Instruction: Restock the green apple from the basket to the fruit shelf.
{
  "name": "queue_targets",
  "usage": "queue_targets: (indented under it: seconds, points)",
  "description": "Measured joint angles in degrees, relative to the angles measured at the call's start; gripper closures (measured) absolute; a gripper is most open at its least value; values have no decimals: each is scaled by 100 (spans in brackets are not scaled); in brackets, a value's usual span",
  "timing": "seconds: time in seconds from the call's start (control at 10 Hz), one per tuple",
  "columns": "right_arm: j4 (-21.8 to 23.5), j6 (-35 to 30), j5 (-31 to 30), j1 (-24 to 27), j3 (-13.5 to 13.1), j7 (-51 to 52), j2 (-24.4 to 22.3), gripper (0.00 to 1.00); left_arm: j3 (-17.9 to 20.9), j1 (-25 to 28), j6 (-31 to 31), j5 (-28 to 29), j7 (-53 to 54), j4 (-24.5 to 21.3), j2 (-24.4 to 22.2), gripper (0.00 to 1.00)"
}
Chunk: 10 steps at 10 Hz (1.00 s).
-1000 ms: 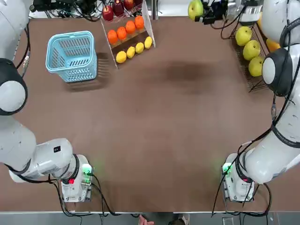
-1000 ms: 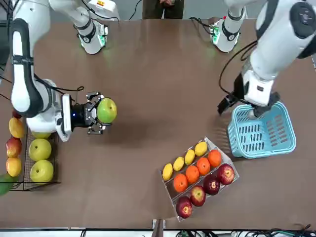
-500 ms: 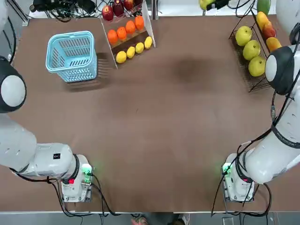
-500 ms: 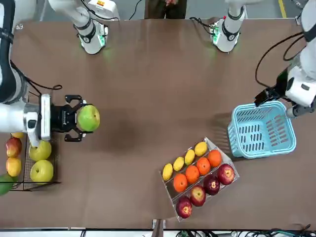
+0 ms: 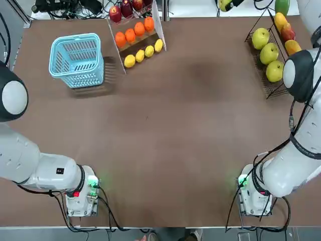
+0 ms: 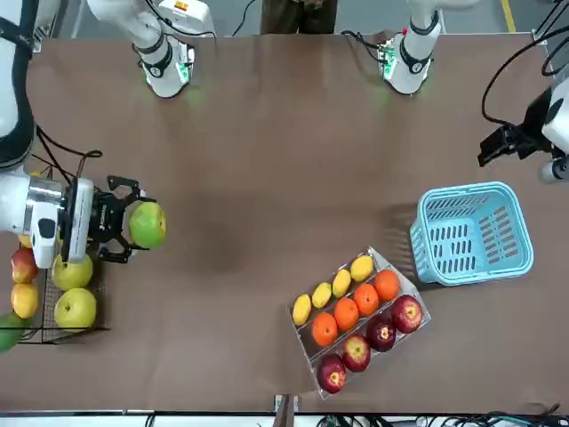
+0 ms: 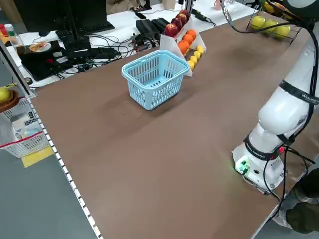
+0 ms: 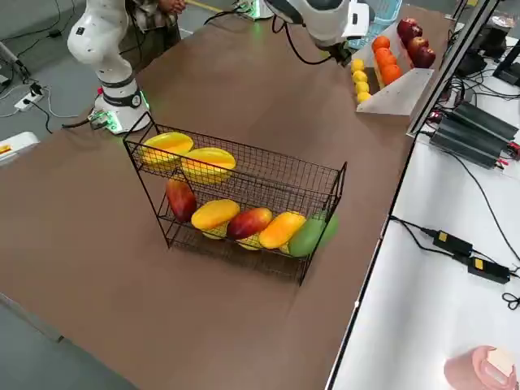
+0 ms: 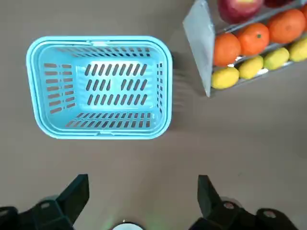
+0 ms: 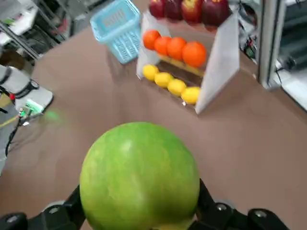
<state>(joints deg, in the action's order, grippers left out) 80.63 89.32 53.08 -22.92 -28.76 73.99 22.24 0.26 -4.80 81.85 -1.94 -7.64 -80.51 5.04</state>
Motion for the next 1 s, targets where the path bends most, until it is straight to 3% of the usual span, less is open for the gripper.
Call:
queue_targets:
  seconds: [0.5, 1.0]
  points:
    - [-483, -236, -1224, -8, -337, -1362, 1, 11, 12, -85, 268, 3, 339, -33, 203, 0]
    - [-943, -686, -2265, -54, -576, -3496, -26, 11, 97, -2, 489, 12, 339, 18, 228, 0]
